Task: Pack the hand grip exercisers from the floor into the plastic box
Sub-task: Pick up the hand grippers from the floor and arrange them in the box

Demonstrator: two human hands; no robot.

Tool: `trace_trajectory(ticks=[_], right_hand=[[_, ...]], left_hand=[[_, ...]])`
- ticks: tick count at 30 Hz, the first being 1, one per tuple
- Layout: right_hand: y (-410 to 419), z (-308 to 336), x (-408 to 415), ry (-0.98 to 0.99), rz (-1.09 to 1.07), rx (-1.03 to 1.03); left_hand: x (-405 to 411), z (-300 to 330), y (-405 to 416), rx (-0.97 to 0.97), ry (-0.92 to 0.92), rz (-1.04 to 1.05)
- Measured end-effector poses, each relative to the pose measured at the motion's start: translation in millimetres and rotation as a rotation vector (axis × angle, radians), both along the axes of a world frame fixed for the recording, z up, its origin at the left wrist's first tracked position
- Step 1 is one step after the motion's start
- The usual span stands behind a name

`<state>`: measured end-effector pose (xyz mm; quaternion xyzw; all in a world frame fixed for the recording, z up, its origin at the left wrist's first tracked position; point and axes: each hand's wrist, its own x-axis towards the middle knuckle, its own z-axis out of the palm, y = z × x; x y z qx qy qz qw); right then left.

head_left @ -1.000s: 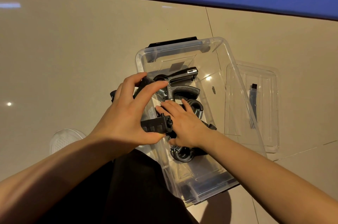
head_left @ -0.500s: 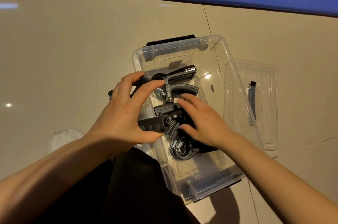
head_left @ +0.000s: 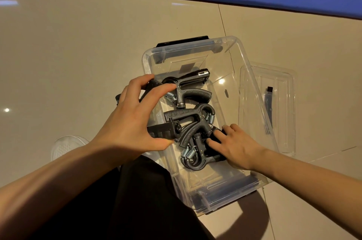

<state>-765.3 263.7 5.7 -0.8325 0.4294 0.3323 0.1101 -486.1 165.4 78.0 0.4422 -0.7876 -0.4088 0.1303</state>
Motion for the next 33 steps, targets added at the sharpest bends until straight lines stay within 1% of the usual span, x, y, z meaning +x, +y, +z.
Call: trace_trajectory(ticks=[5,8,11,13,15,17,19,22,25,28,33], right_hand=[[4.4,3.8,2.9,0.022,-0.099,-0.060],[6.1,4.4,3.7,0.083,-0.074,-0.062],[1.0,14.9,2.9,-0.027,-0.057,-0.070],[-5.1,20.4,10.4,-0.168,0.035,-0.075],[-10.6,17.1,24.0,-0.274,0.195,-0.003],[-11.4,2.6,35.2,-0.307,0.309,0.084],[-9.8,-11.7,37.3,-0.351,0.342,0.152],[-8.5,-23.2,36.1,-0.283,0.421,0.194],[-11.3,-27.8,41.6,-0.251,0.396,0.211],[-11.2,-29.2,40.3,-0.315,0.319,0.246],[-7.7,-23.0,24.7,-0.349,0.293,0.216]], left_hand=[[1.6,-1.4,-0.3,0.012,0.006,0.000],[1.9,-0.8,0.2,0.007,0.004,-0.004],[1.1,-0.1,1.0,0.010,-0.001,-0.002],[1.0,-0.3,0.5,0.004,-0.004,-0.001],[0.2,0.2,0.6,-0.011,-0.010,-0.005],[0.0,0.6,0.4,-0.009,-0.007,-0.004],[0.3,0.6,0.1,0.005,-0.005,-0.006],[0.9,0.3,-0.4,0.011,-0.007,-0.004],[1.1,1.0,-0.9,0.011,-0.008,-0.003],[0.6,3.2,-0.1,0.013,-0.023,-0.008],[-2.7,3.5,9.9,0.021,-0.118,-0.085]])
